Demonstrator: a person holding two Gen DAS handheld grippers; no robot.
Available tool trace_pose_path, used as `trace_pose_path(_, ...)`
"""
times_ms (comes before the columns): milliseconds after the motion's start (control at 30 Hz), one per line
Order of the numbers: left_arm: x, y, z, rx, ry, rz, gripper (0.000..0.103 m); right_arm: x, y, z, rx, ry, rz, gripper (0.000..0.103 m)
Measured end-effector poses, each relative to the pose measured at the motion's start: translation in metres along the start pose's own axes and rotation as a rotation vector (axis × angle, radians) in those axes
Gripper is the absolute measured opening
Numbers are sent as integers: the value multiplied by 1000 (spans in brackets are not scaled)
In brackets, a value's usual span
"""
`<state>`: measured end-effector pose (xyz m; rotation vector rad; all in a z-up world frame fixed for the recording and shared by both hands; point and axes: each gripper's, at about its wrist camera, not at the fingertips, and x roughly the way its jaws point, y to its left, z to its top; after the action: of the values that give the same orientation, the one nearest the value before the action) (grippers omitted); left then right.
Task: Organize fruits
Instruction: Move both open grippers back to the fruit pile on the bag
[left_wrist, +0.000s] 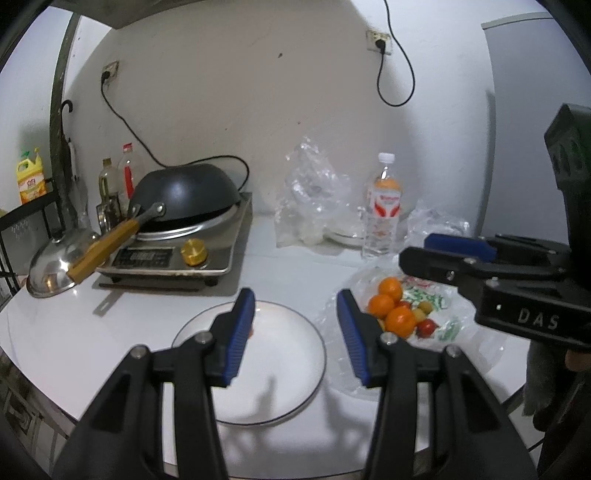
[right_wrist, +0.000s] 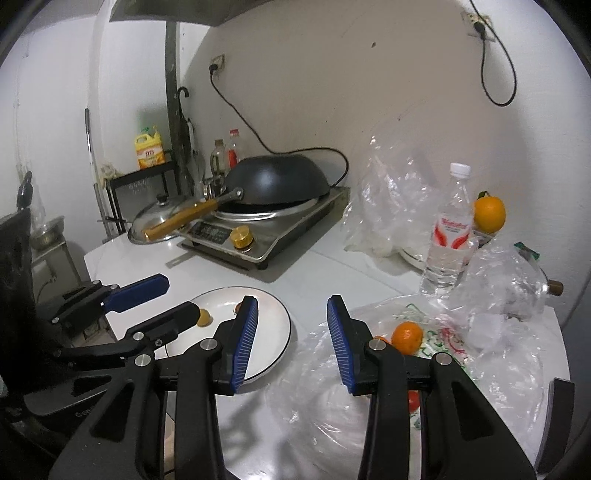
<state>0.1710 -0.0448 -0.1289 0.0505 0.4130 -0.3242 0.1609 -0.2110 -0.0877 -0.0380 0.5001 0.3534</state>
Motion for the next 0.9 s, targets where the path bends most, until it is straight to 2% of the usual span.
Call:
trace_pose_path(400, 0, -47, 8, 58, -16, -24, 48, -33, -41, -7, 49, -56, -33, 42)
trace_pose_path(900, 25, -99, 10, 93, 7, -78, 48, -49, -98, -30, 101, -49, -97, 43)
